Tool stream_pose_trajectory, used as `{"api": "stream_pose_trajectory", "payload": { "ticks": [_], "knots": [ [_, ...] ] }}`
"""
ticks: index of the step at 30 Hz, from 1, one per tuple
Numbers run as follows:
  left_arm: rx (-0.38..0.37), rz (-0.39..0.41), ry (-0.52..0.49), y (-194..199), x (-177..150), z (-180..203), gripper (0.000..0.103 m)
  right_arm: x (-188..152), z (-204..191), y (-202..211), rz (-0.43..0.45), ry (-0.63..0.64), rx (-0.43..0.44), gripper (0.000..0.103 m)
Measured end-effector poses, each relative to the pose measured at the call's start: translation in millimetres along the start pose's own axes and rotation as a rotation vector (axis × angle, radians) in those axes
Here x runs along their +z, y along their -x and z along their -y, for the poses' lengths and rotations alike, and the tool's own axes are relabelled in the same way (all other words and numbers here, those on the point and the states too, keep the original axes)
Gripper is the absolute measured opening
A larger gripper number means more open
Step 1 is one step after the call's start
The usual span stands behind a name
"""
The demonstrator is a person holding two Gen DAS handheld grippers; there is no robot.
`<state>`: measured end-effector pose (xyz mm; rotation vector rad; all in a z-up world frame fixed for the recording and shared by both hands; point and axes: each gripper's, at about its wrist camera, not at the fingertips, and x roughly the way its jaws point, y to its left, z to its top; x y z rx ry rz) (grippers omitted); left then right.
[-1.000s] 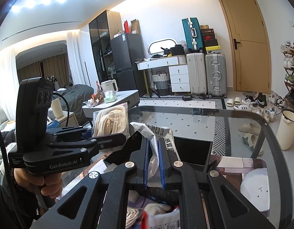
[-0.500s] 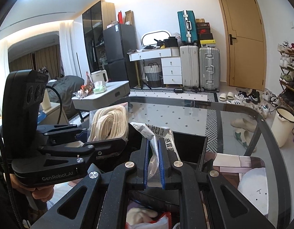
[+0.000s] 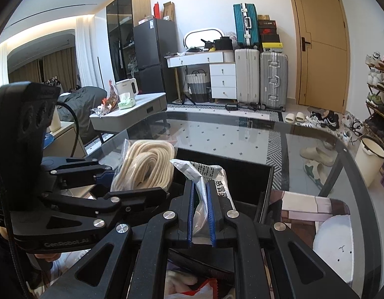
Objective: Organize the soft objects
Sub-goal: 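Open the left tool over the black box while the right tool releases the packet into it, then move the right tool back to the coiled white cable on the pile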
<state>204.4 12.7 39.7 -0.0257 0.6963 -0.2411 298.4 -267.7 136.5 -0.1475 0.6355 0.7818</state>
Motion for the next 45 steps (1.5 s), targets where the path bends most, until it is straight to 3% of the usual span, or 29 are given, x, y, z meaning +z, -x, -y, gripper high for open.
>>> {"api": "stream_pose_trajectory", "payload": {
  "ticks": [9, 13, 15, 19, 21, 23, 25, 26, 28, 39, 45],
  "knots": [
    [-0.022, -0.033, 0.016, -0.6, -2.0, 0.8, 0.047, 0.5, 11.4, -11.0, -0.052, -0.02, -0.001, 0.01],
    [-0.017, -0.03, 0.01, 3.2, -1.8, 1.7, 0.053, -1.4, 8.2, -7.4, -0.047, 0.0, 0.001, 0.019],
    [0.003, -0.023, 0.004, 7.6, -2.7, 2.8, 0.056, -2.9, 6.6, -2.2, -0.029, 0.007, -0.002, 0.037],
    [0.013, -0.014, 0.03, 17.8, -5.6, -2.2, 0.06, -4.4, 6.9, 13.5, 0.0, 0.015, -0.018, 0.058],
    [0.02, 0.0, 0.036, 24.7, -8.0, -3.7, 0.065, -7.0, 7.9, 25.9, 0.017, 0.014, -0.028, 0.084],
    [0.013, 0.029, 0.042, 35.7, -9.7, -3.9, 0.08, -11.0, 6.9, 37.3, 0.034, 0.015, -0.033, 0.097],
    [0.036, 0.062, 0.05, 48.0, -12.5, -2.7, 0.092, -15.8, 5.1, 50.9, 0.058, 0.016, -0.045, 0.102],
    [0.047, 0.075, 0.054, 53.1, -13.6, -2.6, 0.099, -18.6, 4.9, 57.9, 0.063, 0.01, -0.056, 0.102],
    [0.058, 0.108, 0.072, 63.9, -16.7, -3.8, 0.103, -23.6, 4.8, 66.0, 0.058, -0.011, -0.067, 0.102],
    [0.12, 0.158, 0.105, 95.8, -41.3, 4.2, 0.103, -46.6, -3.4, 106.9, 0.023, -0.041, -0.091, 0.102],
    [0.162, 0.16, 0.115, 105.0, -56.1, 12.9, 0.103, -54.4, -8.7, 107.9, -0.013, -0.051, -0.068, 0.102]
  ]
}}
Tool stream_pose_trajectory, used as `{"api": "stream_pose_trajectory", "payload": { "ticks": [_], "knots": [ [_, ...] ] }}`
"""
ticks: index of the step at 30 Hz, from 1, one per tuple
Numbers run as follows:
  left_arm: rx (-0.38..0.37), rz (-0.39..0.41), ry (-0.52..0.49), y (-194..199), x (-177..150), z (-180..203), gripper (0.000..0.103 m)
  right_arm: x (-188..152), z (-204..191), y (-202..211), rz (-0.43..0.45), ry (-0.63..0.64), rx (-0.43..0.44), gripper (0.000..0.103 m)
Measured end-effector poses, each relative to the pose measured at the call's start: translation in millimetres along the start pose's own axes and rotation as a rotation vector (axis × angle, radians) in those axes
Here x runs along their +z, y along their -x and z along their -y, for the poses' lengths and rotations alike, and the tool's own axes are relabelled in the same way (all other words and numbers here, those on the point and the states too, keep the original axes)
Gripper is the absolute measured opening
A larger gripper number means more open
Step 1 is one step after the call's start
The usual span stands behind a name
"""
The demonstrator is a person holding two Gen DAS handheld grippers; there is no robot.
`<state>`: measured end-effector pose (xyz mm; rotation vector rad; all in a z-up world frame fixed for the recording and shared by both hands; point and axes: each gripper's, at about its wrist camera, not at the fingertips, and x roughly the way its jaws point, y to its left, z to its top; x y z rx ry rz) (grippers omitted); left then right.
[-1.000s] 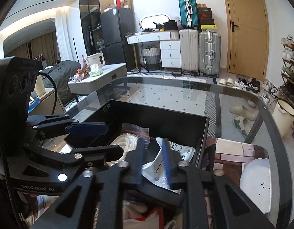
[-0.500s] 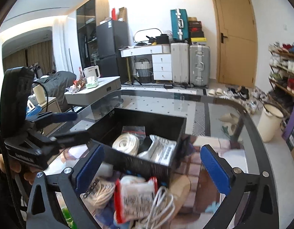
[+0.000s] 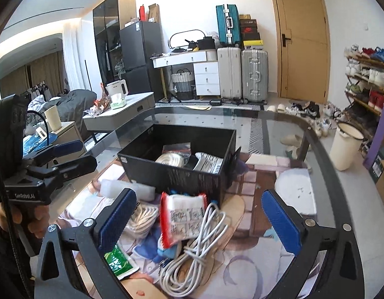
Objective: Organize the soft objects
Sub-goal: 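Move the right tool back to the coiled white cable on the pile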
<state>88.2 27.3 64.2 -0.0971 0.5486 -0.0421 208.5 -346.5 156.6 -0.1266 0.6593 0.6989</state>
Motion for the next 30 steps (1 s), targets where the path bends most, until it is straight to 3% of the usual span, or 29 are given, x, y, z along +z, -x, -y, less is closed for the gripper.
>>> {"api": "stream_pose_trajectory", "payload": {
  "ticks": [10, 30],
  "knots": [
    [0.008, -0.004, 0.022, 11.4, -14.8, 7.9, 0.103, -14.0, -2.3, 0.2, -0.055, 0.011, -0.011, 0.102],
    [0.029, -0.071, 0.018, -4.9, -39.9, 5.6, 0.103, -31.9, 15.9, -8.6, -0.152, 0.013, -0.037, 0.102]
  ]
}}
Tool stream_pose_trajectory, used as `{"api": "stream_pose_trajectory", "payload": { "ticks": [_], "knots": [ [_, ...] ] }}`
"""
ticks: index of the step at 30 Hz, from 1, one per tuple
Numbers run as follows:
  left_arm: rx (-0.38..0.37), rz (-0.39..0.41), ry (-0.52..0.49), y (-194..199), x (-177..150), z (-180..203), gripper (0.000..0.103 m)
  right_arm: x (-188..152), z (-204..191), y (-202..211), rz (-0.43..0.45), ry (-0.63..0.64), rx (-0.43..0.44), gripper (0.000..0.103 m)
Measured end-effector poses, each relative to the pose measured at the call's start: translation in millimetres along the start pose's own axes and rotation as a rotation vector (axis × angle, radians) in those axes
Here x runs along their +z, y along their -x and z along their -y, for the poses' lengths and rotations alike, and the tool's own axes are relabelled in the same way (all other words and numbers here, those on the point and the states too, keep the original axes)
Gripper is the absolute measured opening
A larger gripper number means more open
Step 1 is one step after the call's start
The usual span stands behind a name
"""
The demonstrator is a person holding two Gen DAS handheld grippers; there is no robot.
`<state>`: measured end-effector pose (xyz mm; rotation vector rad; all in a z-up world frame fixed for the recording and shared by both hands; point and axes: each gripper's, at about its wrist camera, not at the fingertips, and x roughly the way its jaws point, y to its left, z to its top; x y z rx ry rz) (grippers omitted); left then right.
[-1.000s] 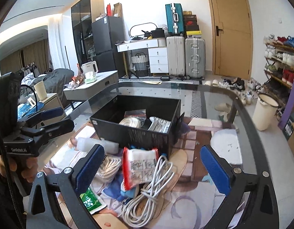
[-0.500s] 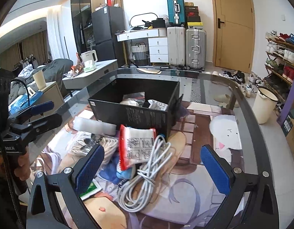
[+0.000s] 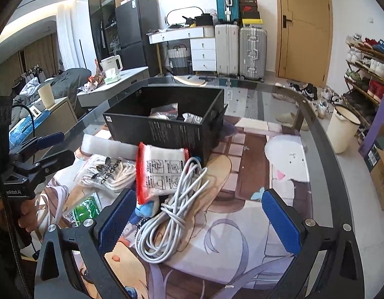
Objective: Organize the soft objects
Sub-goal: 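Move the right tool back to the coiled white cable on the pile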
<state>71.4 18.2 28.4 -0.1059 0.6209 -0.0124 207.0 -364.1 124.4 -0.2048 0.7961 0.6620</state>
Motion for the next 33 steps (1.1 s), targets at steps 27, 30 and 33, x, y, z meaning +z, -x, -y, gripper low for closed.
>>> {"api": "stream_pose_trajectory", "payload": {
  "ticks": [27, 30, 33],
  "knots": [
    [-0.028, -0.072, -0.035, -15.2, -5.3, 5.4, 0.103, -4.4, 8.8, -38.3, -0.116, -0.12, -0.047, 0.102],
    [-0.02, -0.073, -0.053, -16.8, -6.7, 8.7, 0.103, -3.9, 8.8, -41.0, -0.126, -0.138, -0.024, 0.102],
    [-0.017, -0.078, -0.063, -19.0, -7.3, 10.0, 0.103, -3.4, 3.5, -42.4, -0.13, -0.129, -0.01, 0.102]
  ]
}}
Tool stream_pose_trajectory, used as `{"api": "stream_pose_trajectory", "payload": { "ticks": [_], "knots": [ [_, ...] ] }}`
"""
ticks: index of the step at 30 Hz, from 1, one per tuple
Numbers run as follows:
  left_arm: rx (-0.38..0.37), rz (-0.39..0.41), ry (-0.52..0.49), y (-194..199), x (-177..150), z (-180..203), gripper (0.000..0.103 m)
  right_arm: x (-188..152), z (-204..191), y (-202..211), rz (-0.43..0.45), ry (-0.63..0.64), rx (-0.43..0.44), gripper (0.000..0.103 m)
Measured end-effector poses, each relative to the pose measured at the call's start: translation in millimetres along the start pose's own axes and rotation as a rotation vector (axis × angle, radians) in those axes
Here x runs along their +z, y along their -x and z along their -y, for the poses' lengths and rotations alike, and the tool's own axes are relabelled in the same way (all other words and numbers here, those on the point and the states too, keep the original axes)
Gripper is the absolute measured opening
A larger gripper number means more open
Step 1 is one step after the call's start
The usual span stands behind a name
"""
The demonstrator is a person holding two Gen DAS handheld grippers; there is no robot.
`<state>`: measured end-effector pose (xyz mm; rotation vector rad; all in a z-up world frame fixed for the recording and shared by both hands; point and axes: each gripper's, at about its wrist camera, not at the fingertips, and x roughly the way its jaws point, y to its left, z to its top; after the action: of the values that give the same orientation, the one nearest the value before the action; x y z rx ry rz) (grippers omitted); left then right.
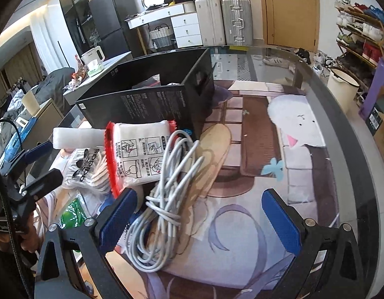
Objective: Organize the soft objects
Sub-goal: 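Move the right tool back to the coiled white cable on the pile, then close the right tool on the coiled white cable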
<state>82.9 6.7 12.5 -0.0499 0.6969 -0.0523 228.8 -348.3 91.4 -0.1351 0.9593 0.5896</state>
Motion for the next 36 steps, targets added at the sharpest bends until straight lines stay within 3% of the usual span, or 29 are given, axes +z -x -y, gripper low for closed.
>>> {"api": "stream_pose_trajectory", "payload": {
  "ticks": [7, 14, 25, 28, 30, 31, 36],
  "knots": [
    [-0.007, -0.009, -0.004, -1.3, -0.2, 1.3, 0.103, -0.3, -3.1, -8.0, -0.018, -0.006, 0.027, 0.102],
    [-0.01, -0.011, -0.006, -1.3, -0.3, 2.0, 0.103, -0.2, -13.6, -15.7, -0.024, 0.052, -0.039, 0.1],
    [-0.01, -0.013, -0.004, -1.6, 0.0, 2.0, 0.103, -2.4, -11.8, -13.6, -0.02, 0.106, -0.099, 0.075],
    [-0.01, -0.013, -0.004, -1.6, 0.0, 2.0, 0.103, -2.0, -13.0, -11.2, -0.006, 0.116, -0.089, 0.054],
    [-0.01, -0.013, -0.004, -1.7, 0.1, 2.2, 0.103, -2.9, -14.5, -9.3, 0.0, 0.12, -0.081, 0.034],
    [-0.01, -0.014, -0.003, -1.7, 0.0, 1.9, 0.103, -3.1, -14.5, -8.4, 0.003, 0.12, -0.081, 0.031],
    [-0.012, -0.015, -0.002, -1.8, 0.2, 2.0, 0.103, -4.3, -15.9, -5.4, 0.021, 0.131, -0.069, 0.03]
  ]
}}
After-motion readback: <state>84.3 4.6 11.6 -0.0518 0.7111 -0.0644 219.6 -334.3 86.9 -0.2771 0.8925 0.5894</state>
